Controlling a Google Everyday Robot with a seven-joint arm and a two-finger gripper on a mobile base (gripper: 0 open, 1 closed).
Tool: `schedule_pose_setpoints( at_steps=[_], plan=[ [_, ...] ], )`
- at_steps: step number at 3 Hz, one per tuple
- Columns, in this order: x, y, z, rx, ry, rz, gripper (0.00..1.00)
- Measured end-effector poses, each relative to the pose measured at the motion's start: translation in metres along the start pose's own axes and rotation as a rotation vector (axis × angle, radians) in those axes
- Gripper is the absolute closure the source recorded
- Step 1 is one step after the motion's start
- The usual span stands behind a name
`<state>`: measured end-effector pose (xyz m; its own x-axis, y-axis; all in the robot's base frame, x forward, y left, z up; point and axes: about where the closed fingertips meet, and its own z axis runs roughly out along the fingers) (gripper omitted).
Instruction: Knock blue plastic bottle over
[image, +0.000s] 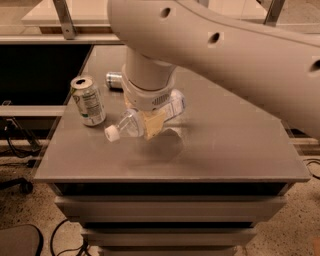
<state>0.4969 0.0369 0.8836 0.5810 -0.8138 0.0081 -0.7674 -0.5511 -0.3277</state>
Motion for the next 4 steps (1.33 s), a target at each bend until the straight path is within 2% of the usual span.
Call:
schedule_pose_setpoints(
  at_steps=[1,2,4],
  plan=[
    [-0.006,0.001,0.015,-0.052,0.020,-0.015,0.82],
    [-0.009,0.004,0.021,-0.084,0.026,-0.022,0.59],
    [-0.012,0.005,0.027,-0.114,0.025,-0.028,0.12]
  ],
)
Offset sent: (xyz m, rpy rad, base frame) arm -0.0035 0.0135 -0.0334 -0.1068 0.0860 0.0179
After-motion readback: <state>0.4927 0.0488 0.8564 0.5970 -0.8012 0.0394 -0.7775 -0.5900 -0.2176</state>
